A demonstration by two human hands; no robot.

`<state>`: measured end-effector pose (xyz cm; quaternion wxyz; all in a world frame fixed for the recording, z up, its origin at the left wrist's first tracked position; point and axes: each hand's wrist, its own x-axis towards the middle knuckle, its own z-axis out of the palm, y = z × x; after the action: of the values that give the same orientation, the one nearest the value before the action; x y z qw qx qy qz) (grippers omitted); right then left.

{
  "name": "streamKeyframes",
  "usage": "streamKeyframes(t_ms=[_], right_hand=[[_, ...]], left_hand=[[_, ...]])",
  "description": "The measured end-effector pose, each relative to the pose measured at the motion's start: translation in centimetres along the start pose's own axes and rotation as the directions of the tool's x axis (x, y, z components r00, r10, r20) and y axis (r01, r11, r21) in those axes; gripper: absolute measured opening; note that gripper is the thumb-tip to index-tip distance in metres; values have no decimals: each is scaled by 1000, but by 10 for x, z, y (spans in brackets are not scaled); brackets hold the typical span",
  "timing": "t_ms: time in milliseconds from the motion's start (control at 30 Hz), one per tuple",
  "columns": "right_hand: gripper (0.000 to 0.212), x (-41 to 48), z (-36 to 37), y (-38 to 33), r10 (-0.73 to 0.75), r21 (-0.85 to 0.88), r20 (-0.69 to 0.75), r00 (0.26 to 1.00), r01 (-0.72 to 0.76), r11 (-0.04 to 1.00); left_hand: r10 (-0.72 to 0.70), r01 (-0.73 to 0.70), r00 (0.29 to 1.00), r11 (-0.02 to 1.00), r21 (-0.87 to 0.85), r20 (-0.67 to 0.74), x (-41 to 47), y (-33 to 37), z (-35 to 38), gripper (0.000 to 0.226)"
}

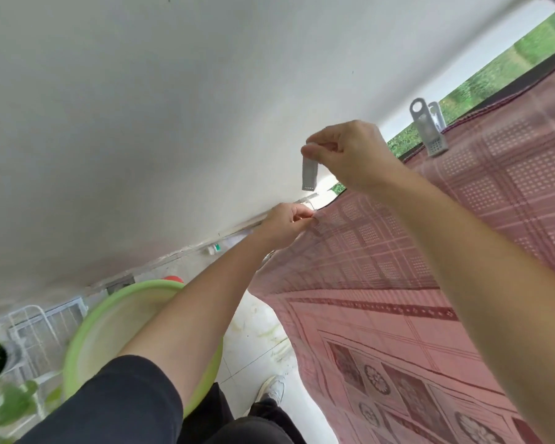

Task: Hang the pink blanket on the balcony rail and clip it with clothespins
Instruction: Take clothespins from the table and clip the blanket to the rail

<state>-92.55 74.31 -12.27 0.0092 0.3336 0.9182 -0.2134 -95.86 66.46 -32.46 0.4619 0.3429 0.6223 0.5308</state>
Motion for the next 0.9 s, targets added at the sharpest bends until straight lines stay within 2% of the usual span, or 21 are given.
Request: streamKeyframes(t_ms=[100, 233, 367, 433, 533, 700, 800, 900], right_hand=[[18, 18, 2, 5, 32, -140, 109, 994, -16, 990], [13, 21, 16, 15, 43, -266, 225, 973, 19, 964], [14, 21, 26, 25, 81, -307, 236, 968, -5, 952], [17, 21, 27, 29, 79, -315, 224, 971, -5, 949], [17, 22, 28, 31, 54, -325, 209, 976, 18, 945], [16, 25, 43, 37, -1, -321, 193, 981, 65, 945], [18, 28, 66, 44, -43, -312, 189, 981, 101, 945], [28, 36, 97, 54, -14, -297, 118, 993, 49, 954]], left_hand=[[-45, 43, 999, 995, -90, -21, -4, -2, 3, 21], [-60, 56, 997, 996, -75, -44, -2, -4, 4, 16], [-34, 34, 999, 999, -3, -11, 1, -4, 2, 7], [-36, 36, 999, 999, -15, 30, 1, -8, 2, 10], [-41, 33, 996, 995, 91, 84, 3, -29, 1, 25], [-307, 202, 933, 881, 427, 190, 7, -90, -4, 83], [-365, 239, 907, 856, 458, 208, 14, -126, 3, 102], [-371, 283, 902, 895, 346, 222, 26, -157, 9, 102]])
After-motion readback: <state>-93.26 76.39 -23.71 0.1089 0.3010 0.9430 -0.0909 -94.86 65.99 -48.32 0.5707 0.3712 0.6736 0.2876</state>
